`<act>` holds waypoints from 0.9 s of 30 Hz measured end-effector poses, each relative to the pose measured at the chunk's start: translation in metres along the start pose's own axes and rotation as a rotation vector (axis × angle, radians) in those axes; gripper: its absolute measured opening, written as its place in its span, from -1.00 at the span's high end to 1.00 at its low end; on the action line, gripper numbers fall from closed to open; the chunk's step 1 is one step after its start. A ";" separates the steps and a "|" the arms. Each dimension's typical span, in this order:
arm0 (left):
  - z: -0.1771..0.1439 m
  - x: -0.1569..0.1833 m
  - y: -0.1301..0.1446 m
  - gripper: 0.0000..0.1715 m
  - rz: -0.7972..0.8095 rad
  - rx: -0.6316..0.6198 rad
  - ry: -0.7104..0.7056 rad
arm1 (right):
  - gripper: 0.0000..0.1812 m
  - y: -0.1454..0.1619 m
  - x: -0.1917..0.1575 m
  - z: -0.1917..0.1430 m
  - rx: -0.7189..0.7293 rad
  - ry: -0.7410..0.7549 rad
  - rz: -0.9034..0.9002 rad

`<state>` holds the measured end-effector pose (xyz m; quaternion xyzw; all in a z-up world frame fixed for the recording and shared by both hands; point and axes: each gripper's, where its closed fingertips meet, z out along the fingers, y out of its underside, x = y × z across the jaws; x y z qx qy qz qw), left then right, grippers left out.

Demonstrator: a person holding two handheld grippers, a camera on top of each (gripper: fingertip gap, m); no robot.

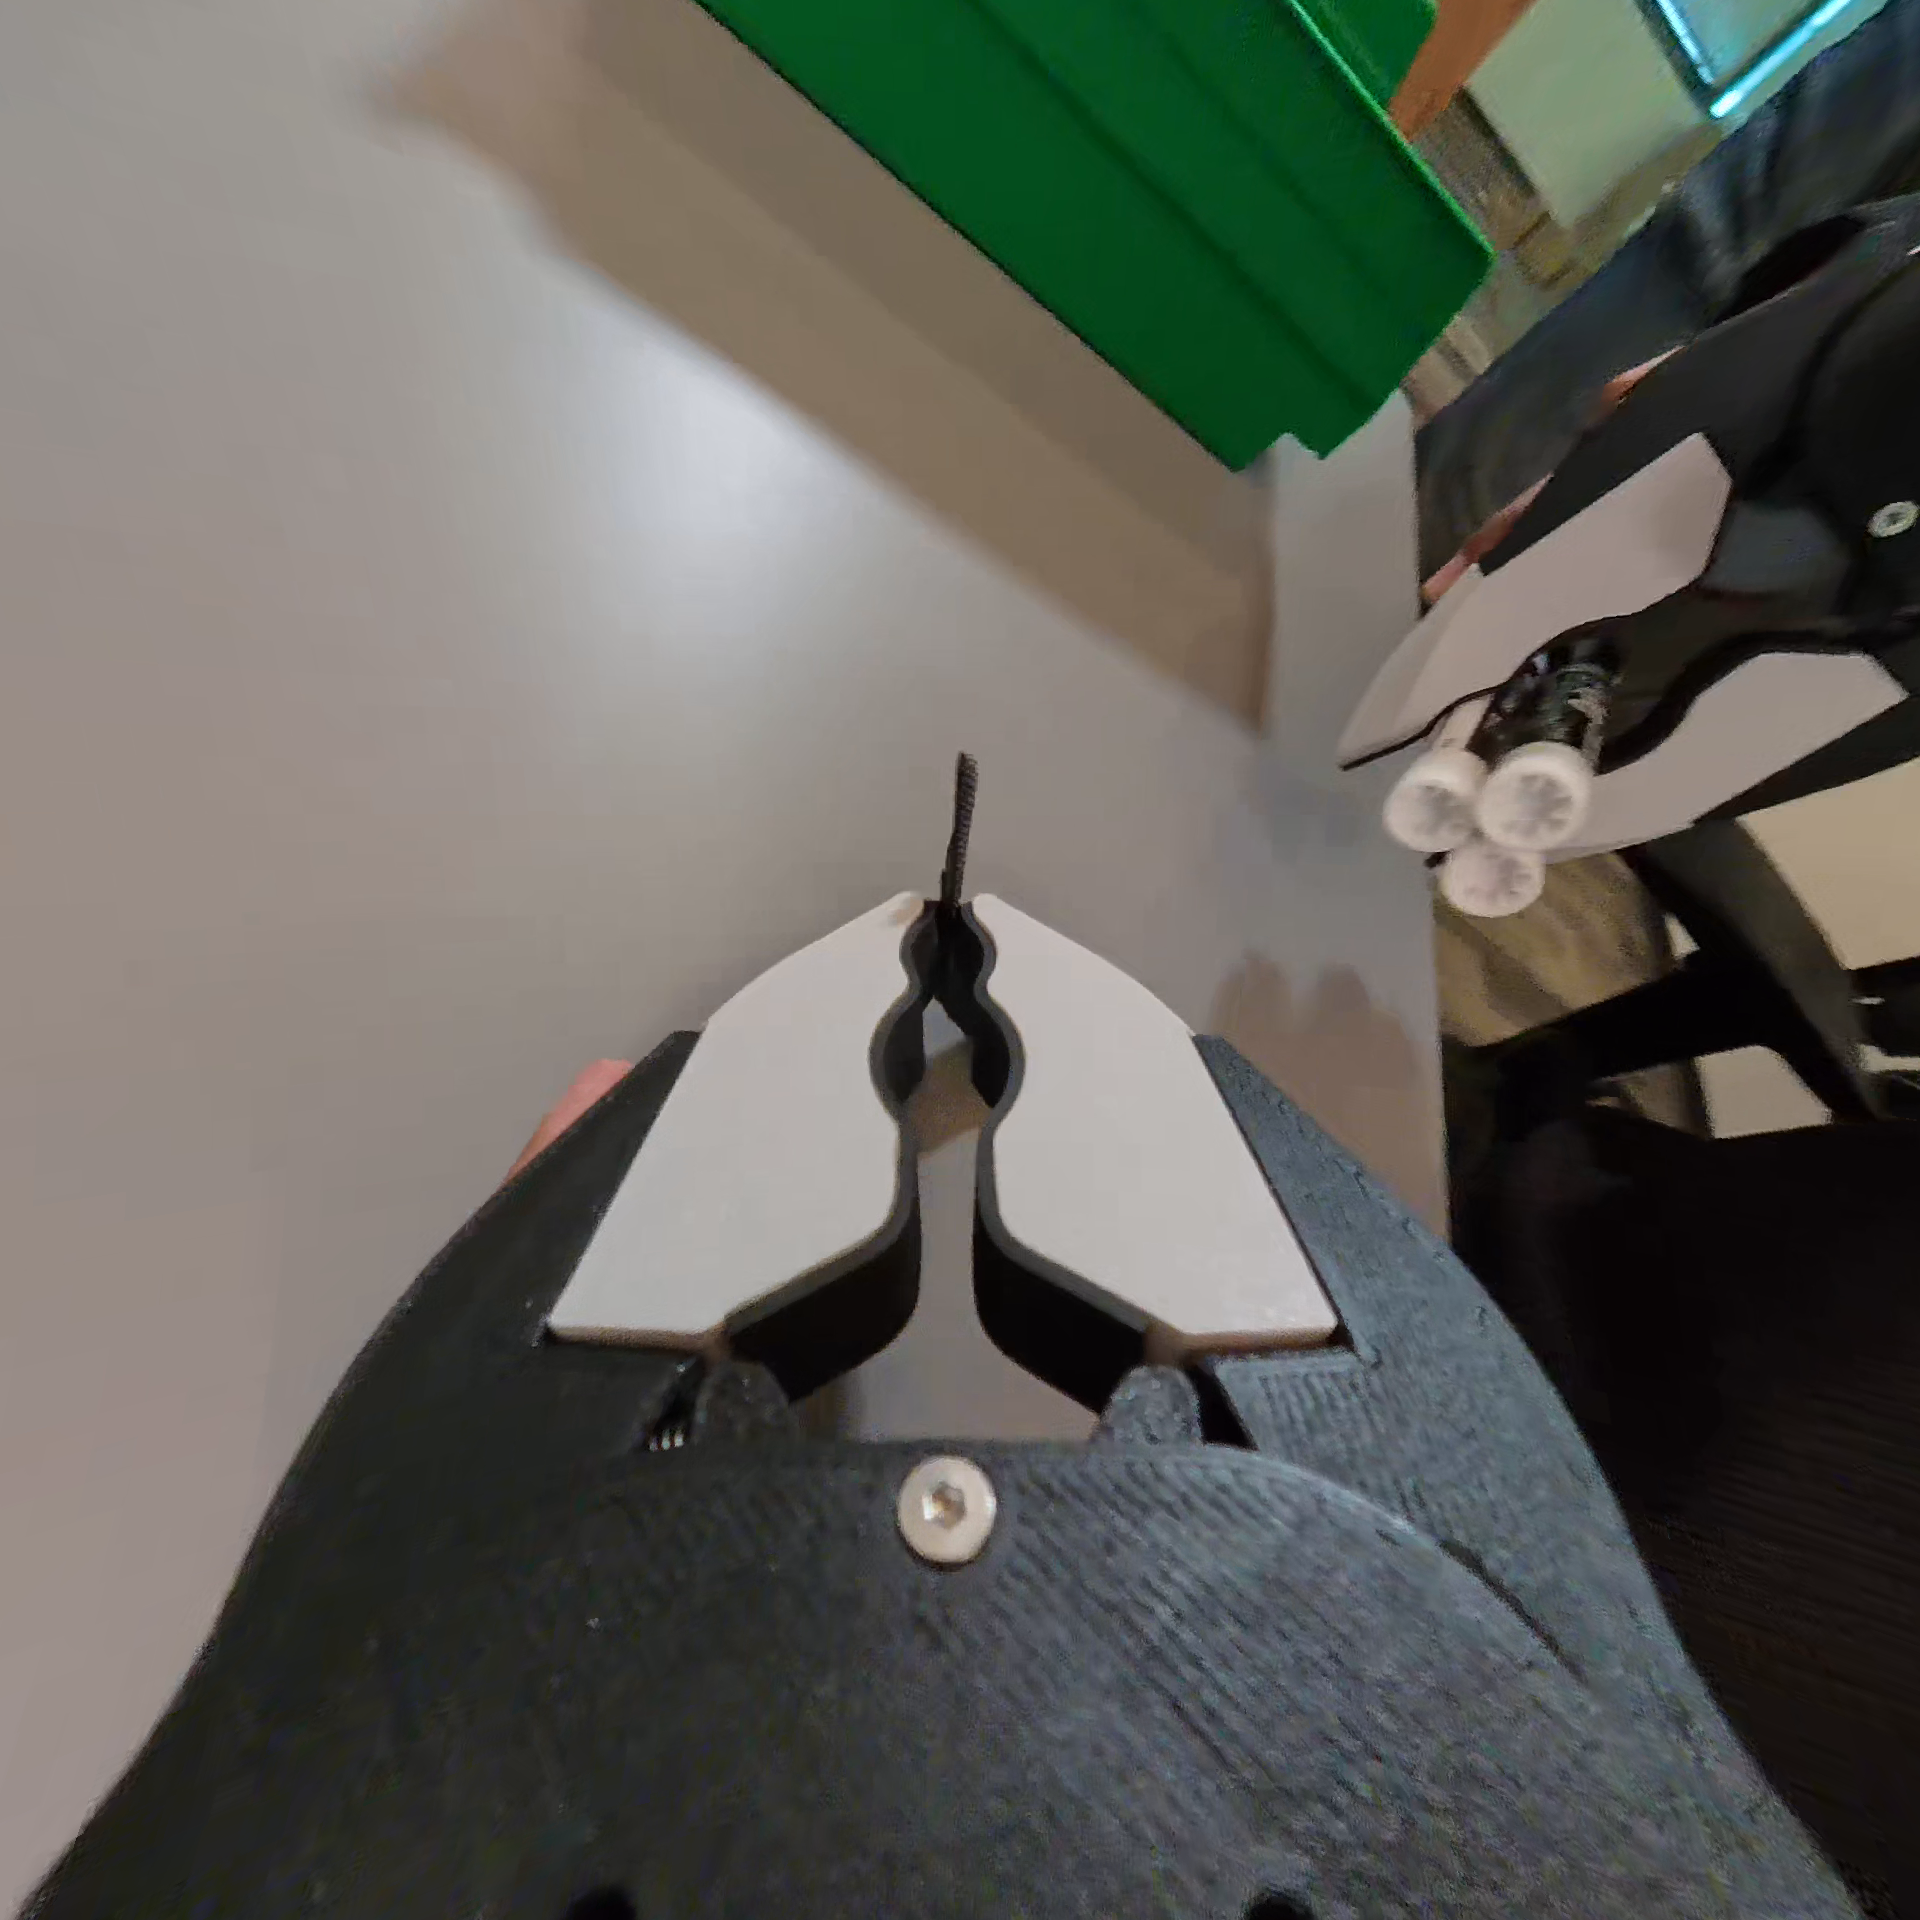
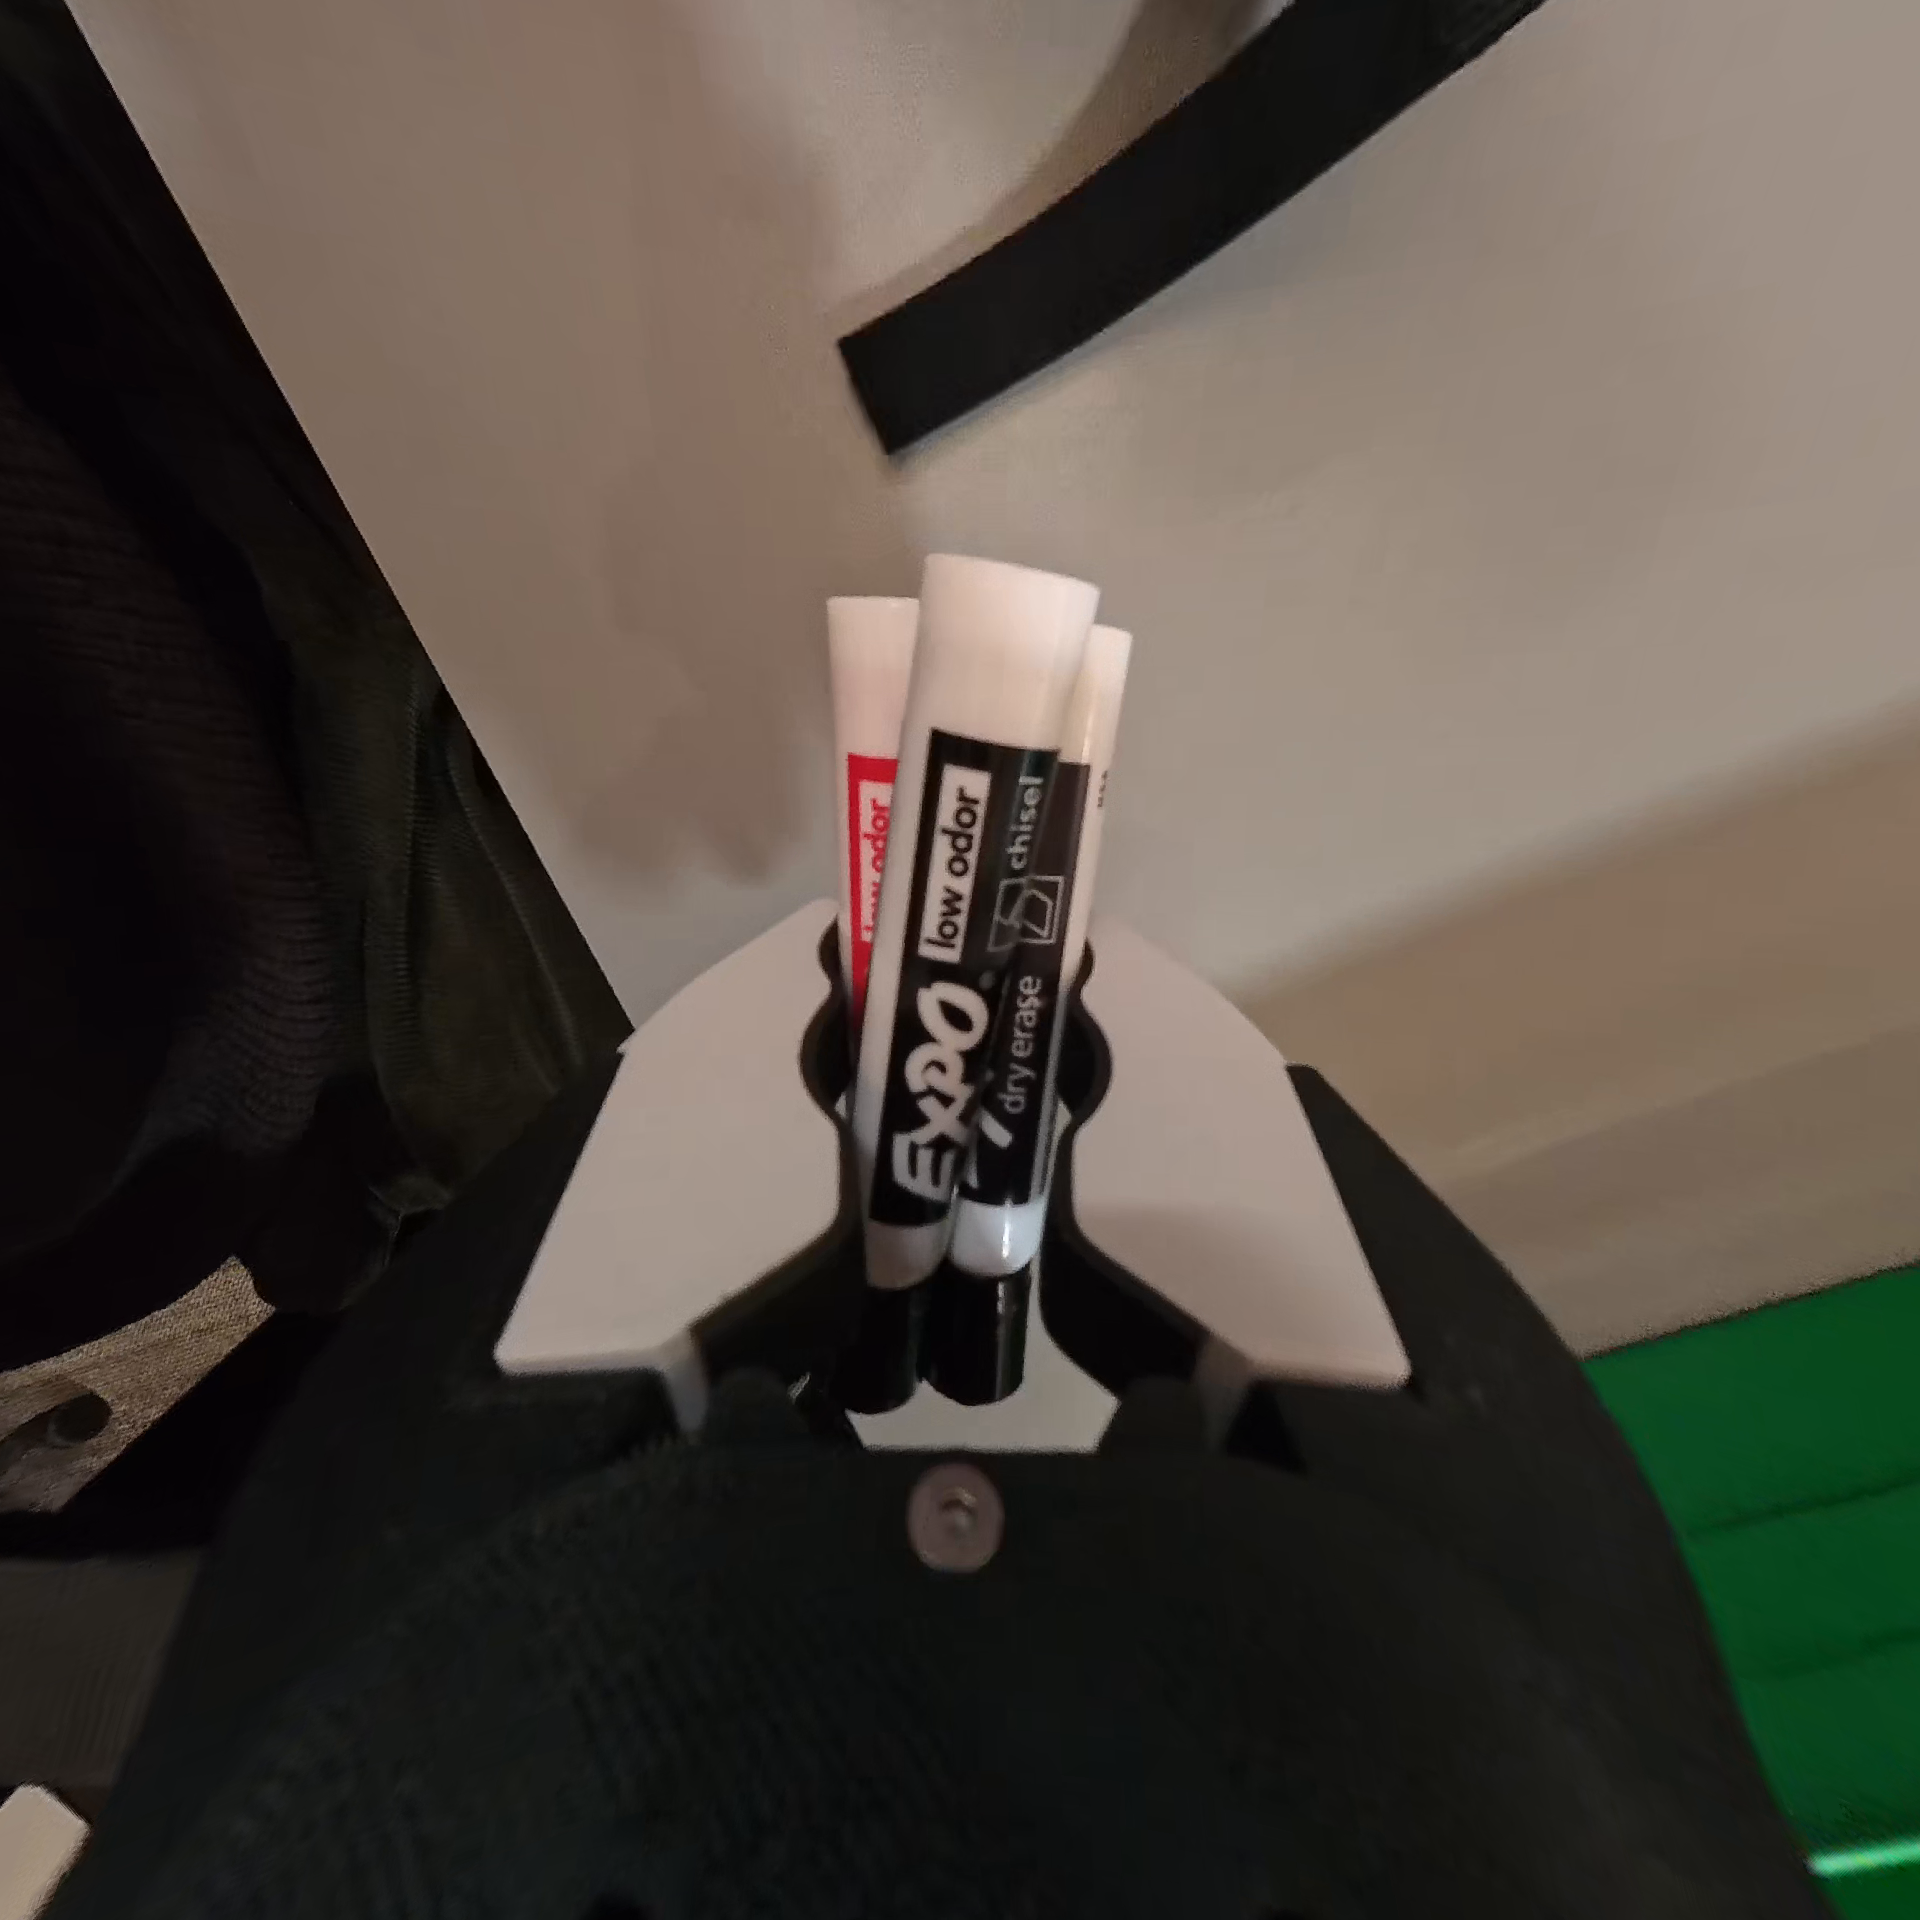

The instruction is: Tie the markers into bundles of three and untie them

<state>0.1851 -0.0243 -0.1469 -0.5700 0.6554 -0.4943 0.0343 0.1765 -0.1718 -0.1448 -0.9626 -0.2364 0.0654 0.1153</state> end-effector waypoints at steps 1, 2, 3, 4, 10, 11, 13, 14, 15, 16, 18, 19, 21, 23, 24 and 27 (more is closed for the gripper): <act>-0.001 -0.002 0.002 0.92 0.020 0.000 -0.019 | 0.59 -0.001 -0.001 0.001 0.003 0.000 0.000; -0.003 -0.005 0.006 0.74 0.041 -0.022 -0.049 | 0.59 -0.002 -0.001 0.002 0.006 0.000 0.002; -0.004 -0.008 0.010 0.39 0.073 -0.044 -0.096 | 0.59 -0.002 -0.002 0.003 0.009 0.000 0.003; -0.006 -0.011 0.012 0.13 0.126 -0.051 -0.153 | 0.59 -0.003 -0.002 0.003 0.010 0.000 0.001; -0.028 -0.003 0.010 -0.07 0.598 0.007 -0.449 | 0.59 -0.001 -0.002 0.003 0.024 0.000 0.004; -0.030 0.006 0.008 -0.05 0.704 0.041 -0.484 | 0.59 -0.001 -0.001 0.003 0.027 0.001 0.007; -0.029 0.023 0.011 0.00 0.912 0.053 -0.546 | 0.59 0.000 0.001 0.003 0.035 0.004 0.014; -0.026 0.029 0.013 0.02 0.983 0.045 -0.568 | 0.59 0.000 0.002 0.003 0.038 0.006 0.019; -0.022 0.036 0.017 0.04 1.022 0.033 -0.565 | 0.59 0.001 0.004 0.004 0.039 0.008 0.022; -0.018 0.040 0.021 0.04 1.033 0.023 -0.554 | 0.59 0.002 0.004 0.005 0.039 0.010 0.024; -0.011 0.049 0.022 0.12 1.015 0.033 -0.516 | 0.58 0.004 0.006 0.006 0.031 0.015 0.028; -0.007 0.054 0.022 0.16 1.003 0.051 -0.494 | 0.58 0.005 0.006 0.007 0.027 0.016 0.028; 0.002 0.057 0.025 0.25 0.972 0.026 -0.458 | 0.58 0.007 0.008 0.009 0.014 0.019 0.028; 0.012 0.051 0.031 0.28 0.950 -0.048 -0.459 | 0.58 0.010 0.011 0.010 -0.005 0.023 0.025; 0.016 0.047 0.032 0.34 0.941 -0.071 -0.461 | 0.58 0.011 0.012 0.010 -0.013 0.024 0.023; 0.026 0.046 0.028 0.44 0.881 -0.074 -0.408 | 0.58 0.013 0.017 0.011 -0.032 0.031 0.019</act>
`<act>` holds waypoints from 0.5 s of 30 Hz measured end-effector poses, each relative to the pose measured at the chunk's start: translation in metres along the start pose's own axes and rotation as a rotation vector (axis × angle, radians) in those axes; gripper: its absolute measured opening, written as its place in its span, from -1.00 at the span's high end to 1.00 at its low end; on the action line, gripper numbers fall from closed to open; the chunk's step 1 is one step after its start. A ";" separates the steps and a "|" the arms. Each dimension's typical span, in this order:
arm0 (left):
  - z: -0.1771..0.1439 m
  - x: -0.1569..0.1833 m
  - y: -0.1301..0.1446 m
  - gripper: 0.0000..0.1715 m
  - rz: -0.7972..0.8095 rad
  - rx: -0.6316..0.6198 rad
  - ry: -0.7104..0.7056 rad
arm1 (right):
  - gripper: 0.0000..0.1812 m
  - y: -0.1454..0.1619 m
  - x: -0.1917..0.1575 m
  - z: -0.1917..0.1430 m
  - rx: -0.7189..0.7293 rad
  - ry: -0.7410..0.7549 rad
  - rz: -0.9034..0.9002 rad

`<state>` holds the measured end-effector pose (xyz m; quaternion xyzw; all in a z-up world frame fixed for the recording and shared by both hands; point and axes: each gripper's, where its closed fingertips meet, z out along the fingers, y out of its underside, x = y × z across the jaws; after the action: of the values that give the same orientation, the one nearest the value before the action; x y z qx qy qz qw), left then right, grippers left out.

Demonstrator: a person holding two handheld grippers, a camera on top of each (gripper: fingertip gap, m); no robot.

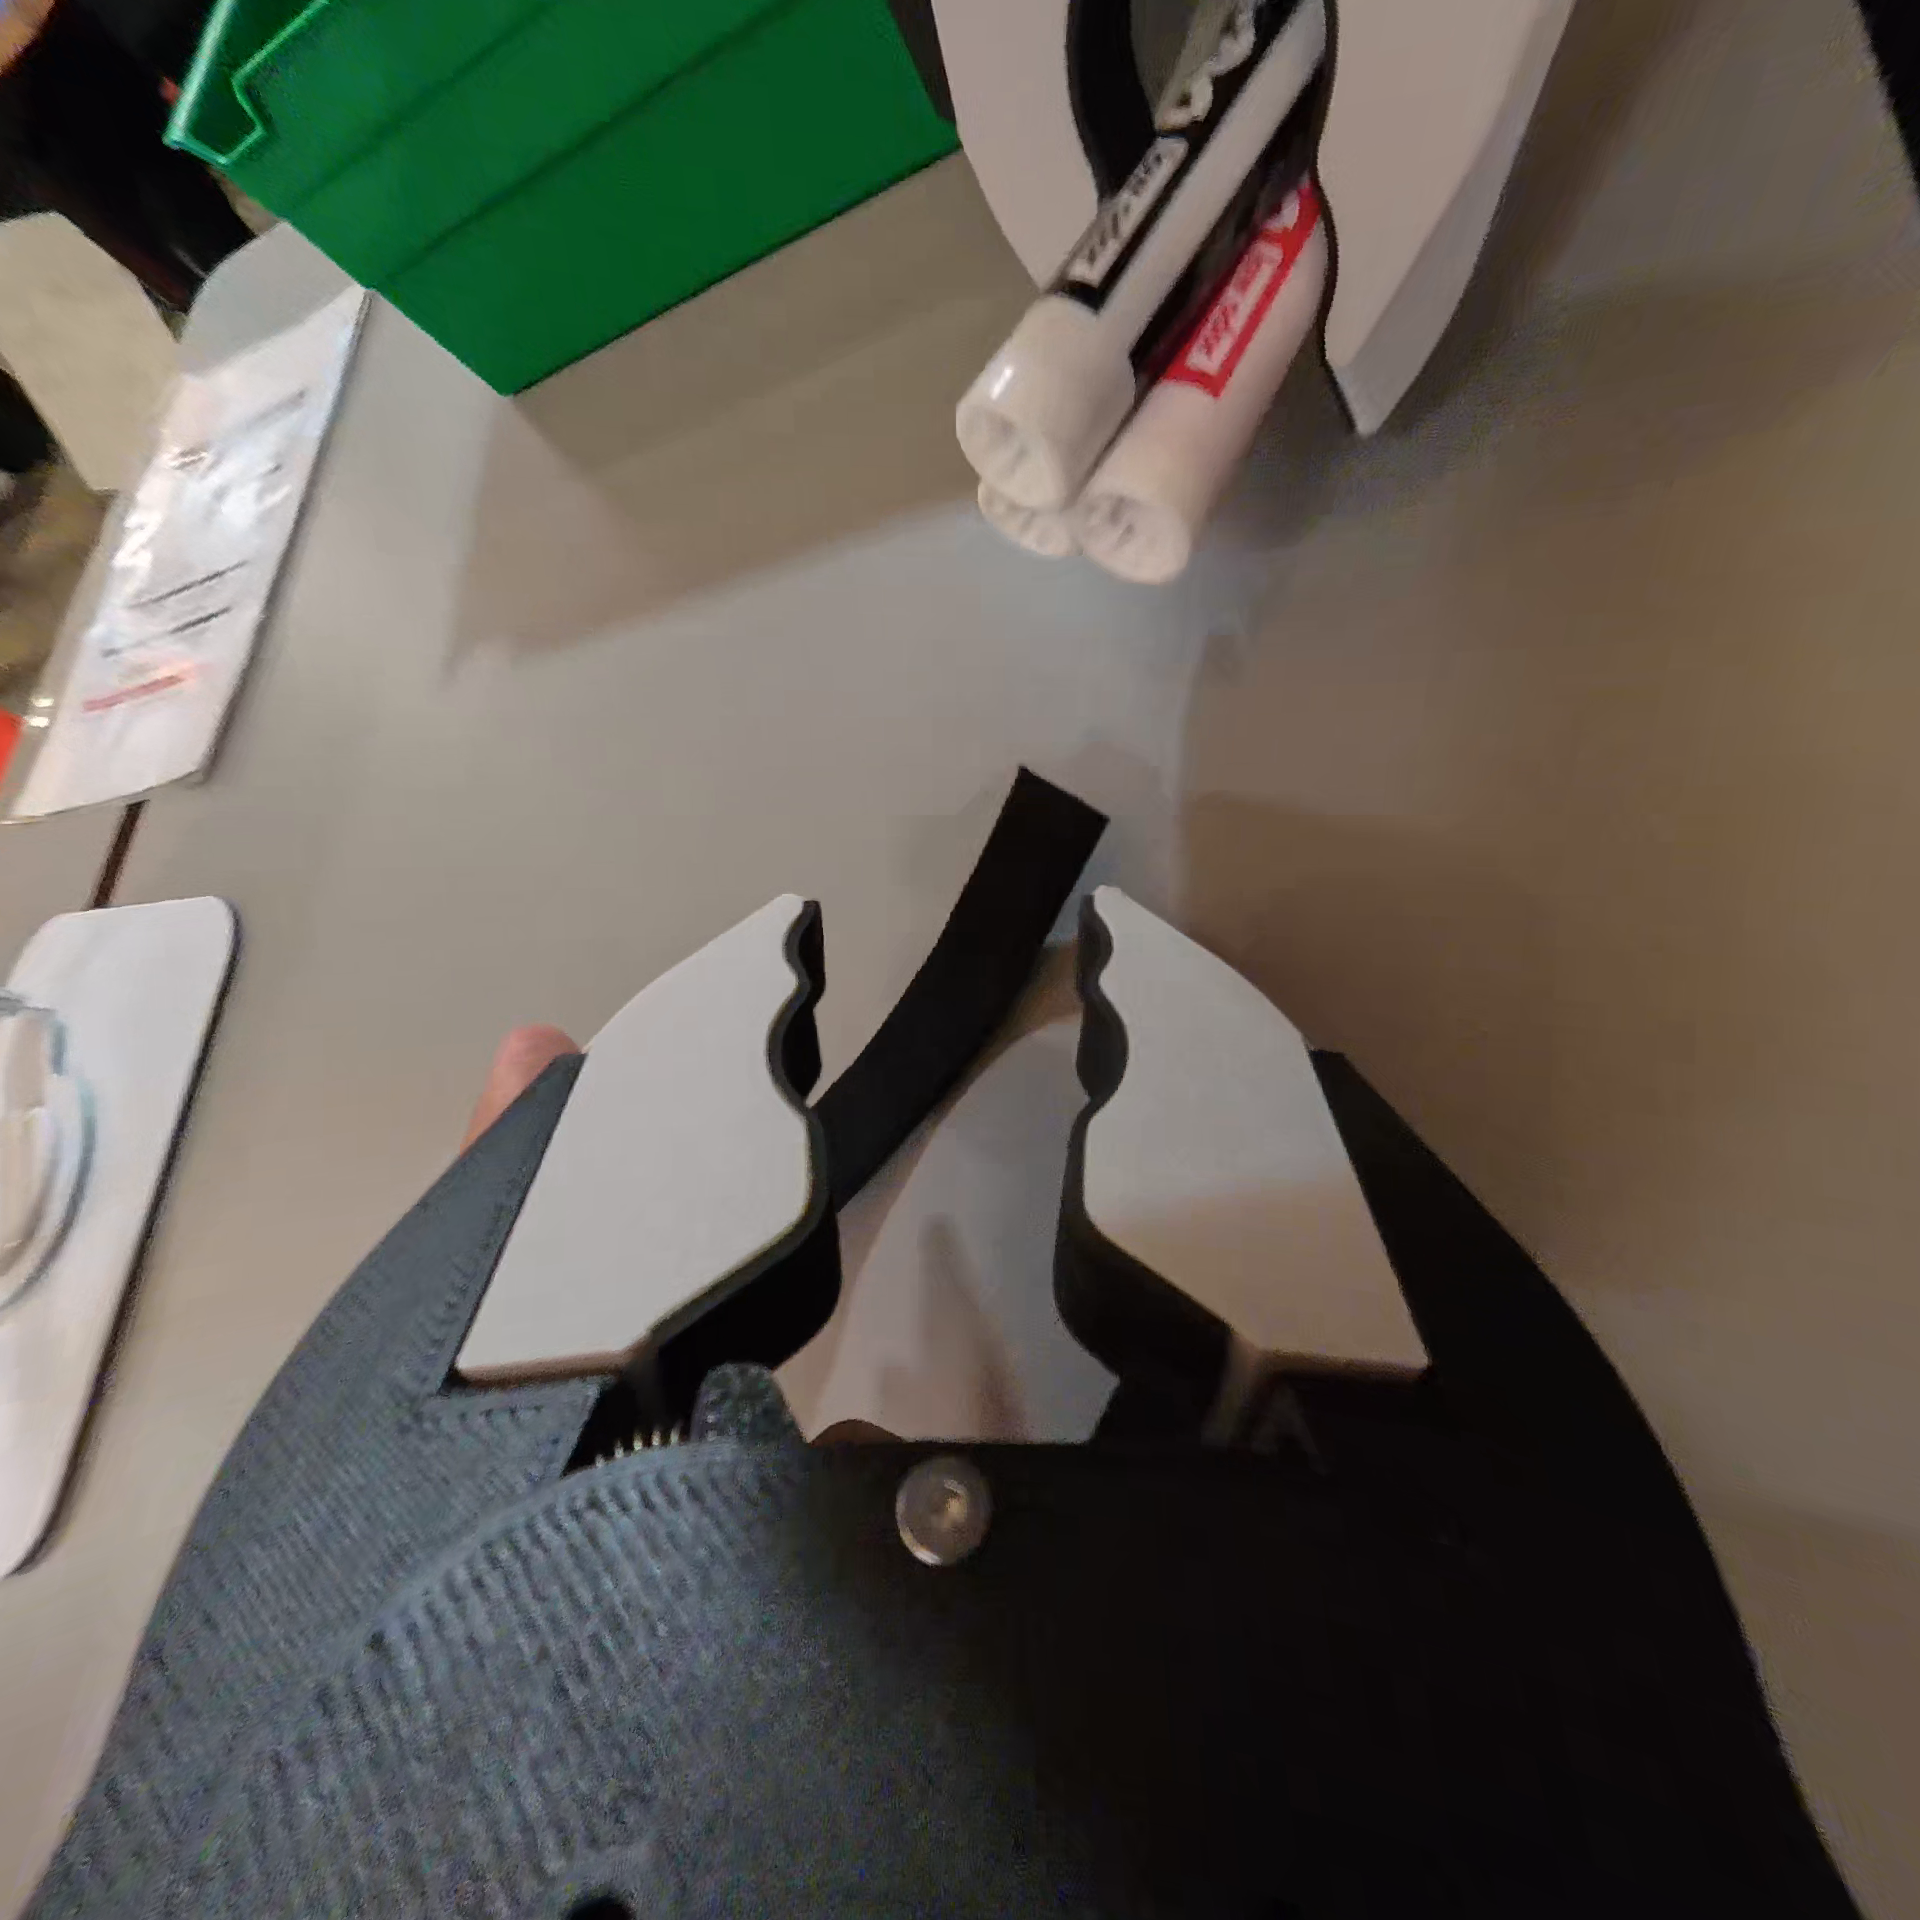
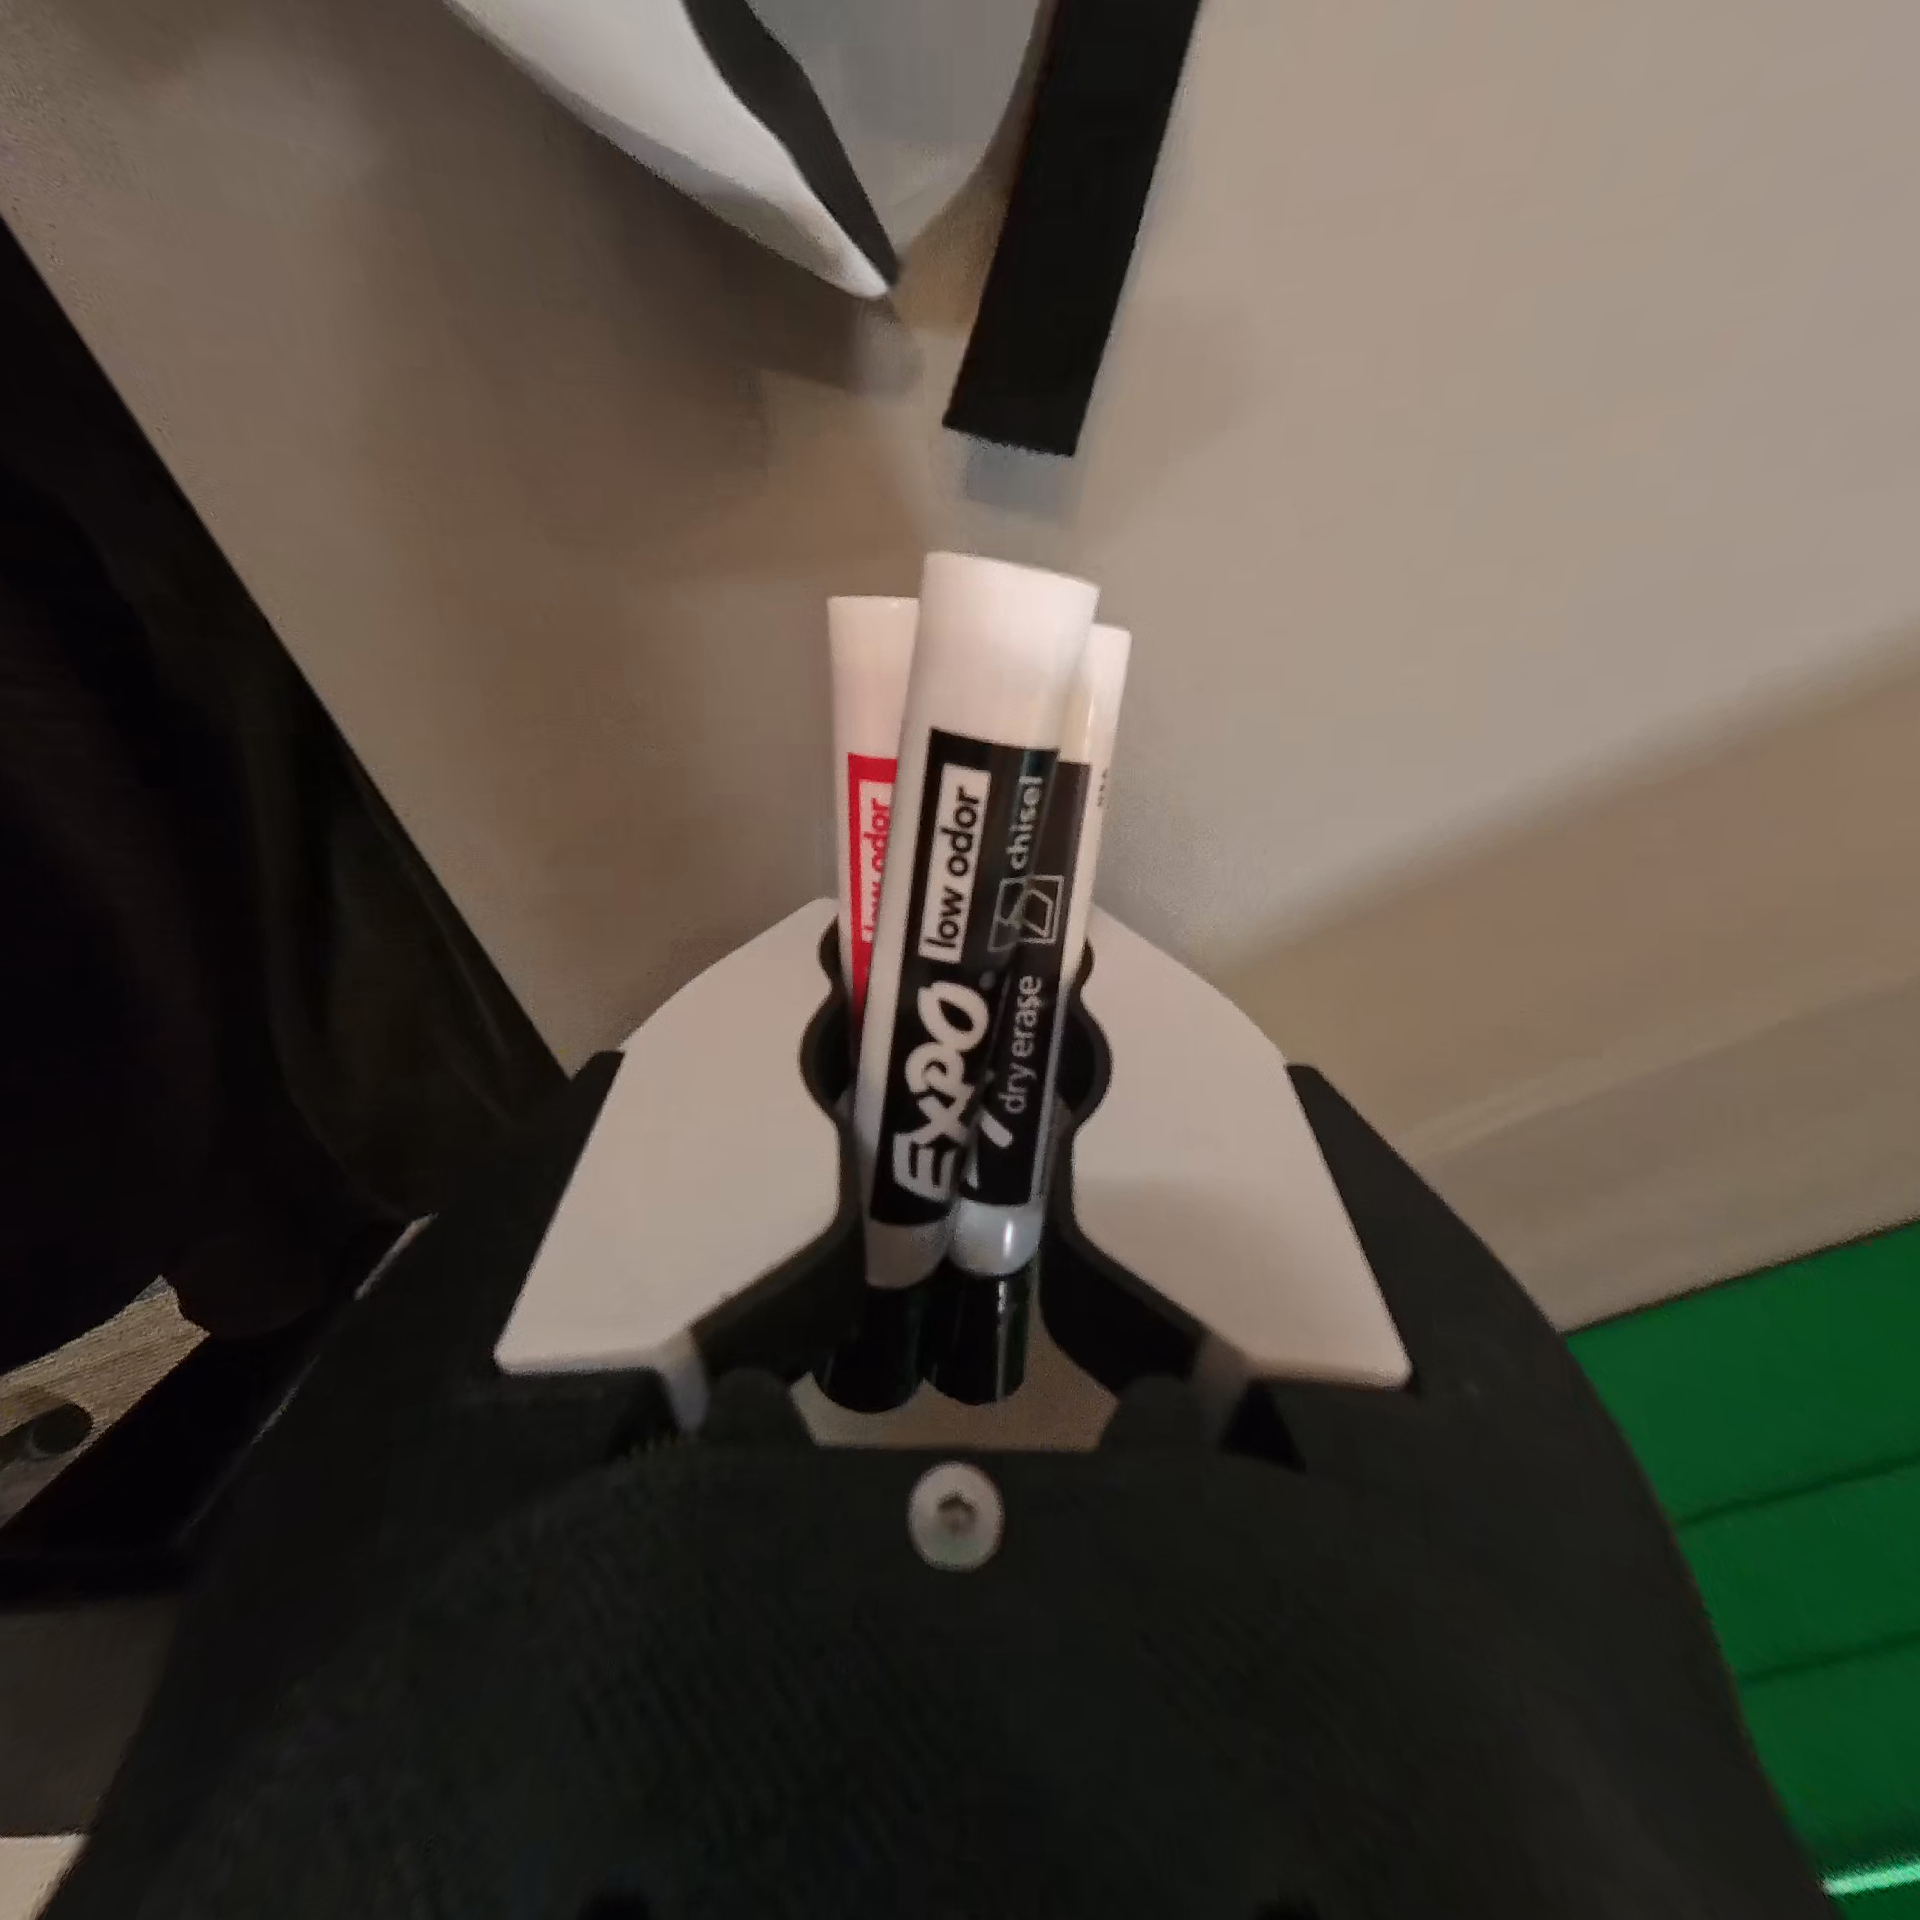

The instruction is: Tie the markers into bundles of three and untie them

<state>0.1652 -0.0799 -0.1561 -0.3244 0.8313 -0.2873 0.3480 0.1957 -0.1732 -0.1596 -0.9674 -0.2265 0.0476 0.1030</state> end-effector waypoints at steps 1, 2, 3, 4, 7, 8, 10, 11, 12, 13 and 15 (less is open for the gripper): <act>0.002 0.003 -0.002 0.47 -0.020 0.014 0.039 | 0.58 0.000 0.001 0.000 -0.003 0.000 0.001; 0.005 0.007 -0.003 0.45 -0.041 0.012 0.084 | 0.58 0.001 0.002 0.001 -0.006 0.001 0.003; 0.009 0.007 -0.002 0.43 -0.059 -0.002 0.105 | 0.58 0.001 0.003 0.001 -0.009 0.002 0.004; 0.013 0.009 -0.001 0.43 -0.068 -0.018 0.127 | 0.58 0.001 0.004 0.002 -0.011 0.004 0.006; 0.023 0.013 0.003 0.41 -0.062 -0.063 0.151 | 0.58 0.001 0.005 0.004 -0.013 0.005 0.014; 0.025 0.014 0.004 0.42 -0.055 -0.079 0.146 | 0.59 0.000 0.005 0.005 -0.014 0.005 0.016; 0.026 0.013 0.002 0.55 -0.047 -0.066 0.123 | 0.58 0.000 0.005 0.006 -0.018 0.006 0.019; 0.025 0.011 0.003 0.71 -0.033 -0.069 0.096 | 0.58 0.000 0.006 0.006 -0.018 0.009 0.020; 0.024 0.011 0.005 0.90 -0.015 -0.080 0.091 | 0.58 -0.001 0.006 0.006 -0.018 0.011 0.022; 0.021 0.013 0.008 0.92 -0.006 -0.088 0.097 | 0.58 -0.001 0.006 0.006 -0.017 0.013 0.025; 0.013 0.016 0.009 0.94 -0.020 -0.075 0.107 | 0.58 -0.003 0.008 0.007 -0.010 0.026 0.032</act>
<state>0.1635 -0.0896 -0.1761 -0.3297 0.8556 -0.2764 0.2879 0.2006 -0.1654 -0.1657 -0.9719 -0.2097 0.0356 0.1004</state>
